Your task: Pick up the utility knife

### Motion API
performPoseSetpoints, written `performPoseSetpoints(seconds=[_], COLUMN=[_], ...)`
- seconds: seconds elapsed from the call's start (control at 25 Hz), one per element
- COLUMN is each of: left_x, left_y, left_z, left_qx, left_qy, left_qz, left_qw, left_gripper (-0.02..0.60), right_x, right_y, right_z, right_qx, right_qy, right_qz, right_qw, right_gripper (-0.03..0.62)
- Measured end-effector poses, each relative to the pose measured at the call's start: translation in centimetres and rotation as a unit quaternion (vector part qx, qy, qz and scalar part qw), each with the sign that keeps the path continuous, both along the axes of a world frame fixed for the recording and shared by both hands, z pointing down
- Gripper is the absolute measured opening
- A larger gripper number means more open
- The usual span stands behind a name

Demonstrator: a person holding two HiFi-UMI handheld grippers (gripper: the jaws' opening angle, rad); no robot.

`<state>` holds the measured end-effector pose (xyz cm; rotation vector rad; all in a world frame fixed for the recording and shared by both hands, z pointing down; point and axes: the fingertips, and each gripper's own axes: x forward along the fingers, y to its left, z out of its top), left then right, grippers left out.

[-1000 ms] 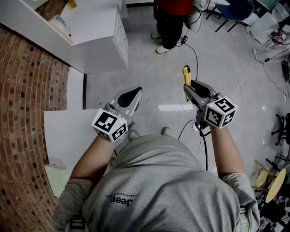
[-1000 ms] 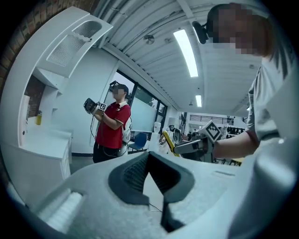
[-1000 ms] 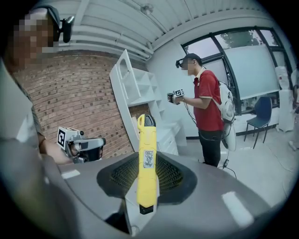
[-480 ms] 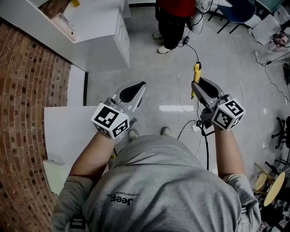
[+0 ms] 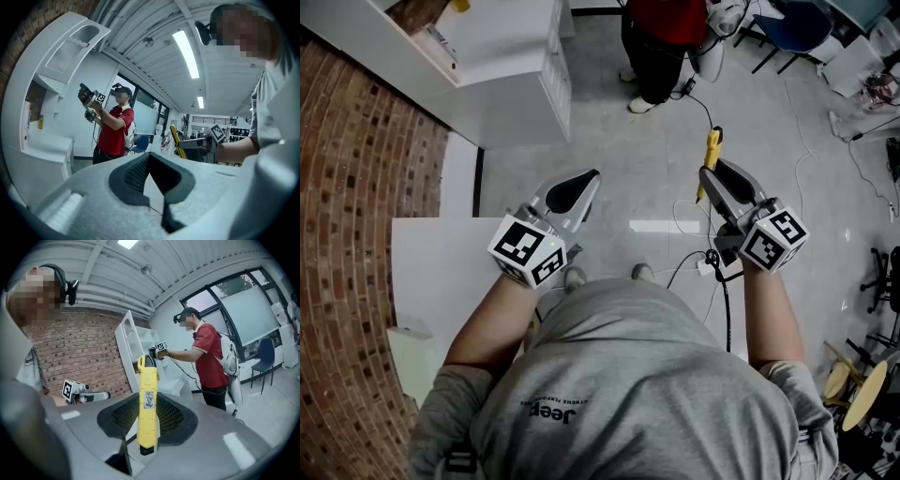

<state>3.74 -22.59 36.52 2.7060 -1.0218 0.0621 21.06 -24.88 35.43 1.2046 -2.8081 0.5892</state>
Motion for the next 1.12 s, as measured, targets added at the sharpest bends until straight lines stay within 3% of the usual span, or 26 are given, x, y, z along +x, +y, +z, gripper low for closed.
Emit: performPoseSetpoints(seconds=[1.12], left_x=[-0.8], left_y=[0.4], left_z=[-0.2], left_qx=[0.001], left_qy=[0.005], left_qz=[-0.005], left_qw=[1.0000], left_gripper=[-0.002], right_x=[-1.0], right_y=[0.3], right_z=[-0.1], right_qx=[0.011], right_qy=[-0.005], right_qz=[-0.007], right_qw=[1.000], right_gripper=[0.123])
